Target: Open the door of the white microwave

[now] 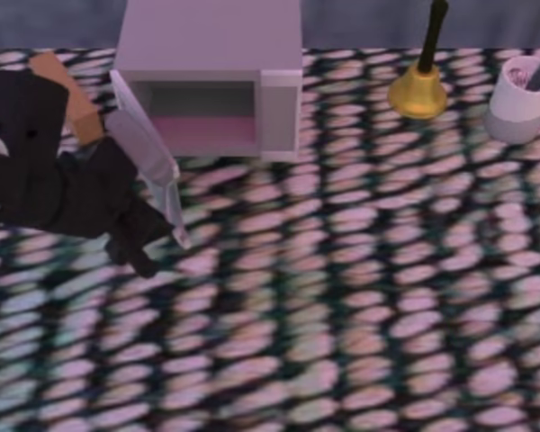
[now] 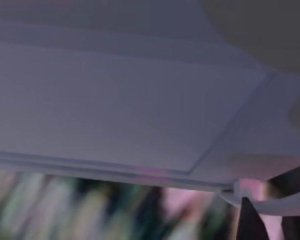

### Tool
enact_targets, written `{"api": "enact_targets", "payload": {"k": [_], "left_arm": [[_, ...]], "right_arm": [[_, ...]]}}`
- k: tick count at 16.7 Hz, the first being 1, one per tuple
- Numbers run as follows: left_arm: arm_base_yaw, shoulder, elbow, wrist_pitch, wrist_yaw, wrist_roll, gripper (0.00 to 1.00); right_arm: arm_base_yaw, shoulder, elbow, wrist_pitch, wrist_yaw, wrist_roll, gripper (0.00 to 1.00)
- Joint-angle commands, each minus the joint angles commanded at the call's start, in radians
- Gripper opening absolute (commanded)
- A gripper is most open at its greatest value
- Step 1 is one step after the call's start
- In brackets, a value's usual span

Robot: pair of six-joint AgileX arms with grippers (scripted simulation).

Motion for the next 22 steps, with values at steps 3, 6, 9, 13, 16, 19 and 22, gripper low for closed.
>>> {"api": "enact_targets", "payload": {"k": [3, 6, 9, 13, 16, 19, 22], "left_arm": [[0.018, 0.001, 0.008, -0.020, 0.020, 0.042, 0.00], [0.025, 0.003, 0.009, -0.029, 0.027, 0.056, 0.00], [0.025, 0.003, 0.009, -0.029, 0.027, 0.056, 0.00], [0.025, 0.003, 0.009, -0.029, 0.027, 0.056, 0.00], [0.025, 0.003, 0.009, -0.029, 0.027, 0.056, 0.00], [0.025, 0.003, 0.009, -0.029, 0.027, 0.056, 0.00], [0.025, 0.003, 0.009, -0.029, 0.027, 0.056, 0.00]], "right_arm": [[0.000, 0.000, 0.000, 0.000, 0.000, 0.000, 1.00], [0.000, 0.000, 0.000, 0.000, 0.000, 0.000, 1.00], [0.000, 0.000, 0.000, 0.000, 0.000, 0.000, 1.00], [0.000, 0.000, 0.000, 0.000, 0.000, 0.000, 1.00], [0.000, 0.000, 0.000, 0.000, 0.000, 0.000, 1.00], [0.000, 0.000, 0.000, 0.000, 0.000, 0.000, 1.00], [0.000, 0.000, 0.000, 0.000, 0.000, 0.000, 1.00]]}}
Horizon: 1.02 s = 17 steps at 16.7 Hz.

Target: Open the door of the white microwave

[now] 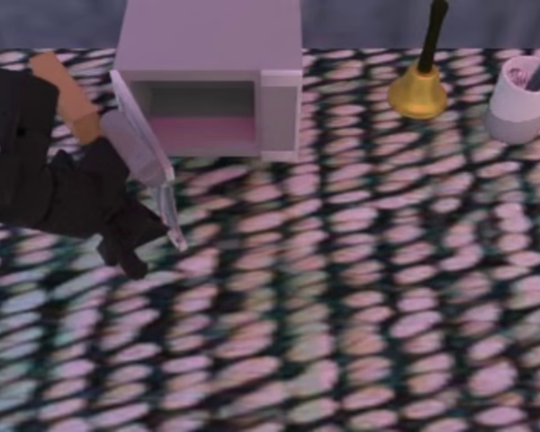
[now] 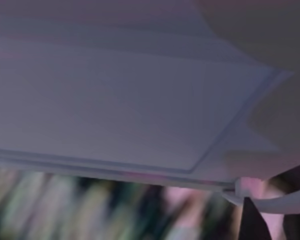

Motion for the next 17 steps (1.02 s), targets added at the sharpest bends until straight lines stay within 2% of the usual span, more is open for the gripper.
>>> {"api": "enact_targets", "payload": {"k": [9, 17], "left_arm": [[-0.003, 0.000, -0.003, -0.004, 0.005, 0.000, 0.00], [0.041, 0.012, 0.022, -0.063, 0.049, 0.104, 0.00]], "right_arm": [[0.000, 0.000, 0.000, 0.000, 0.000, 0.000, 1.00], [0.000, 0.000, 0.000, 0.000, 0.000, 0.000, 1.00]]}}
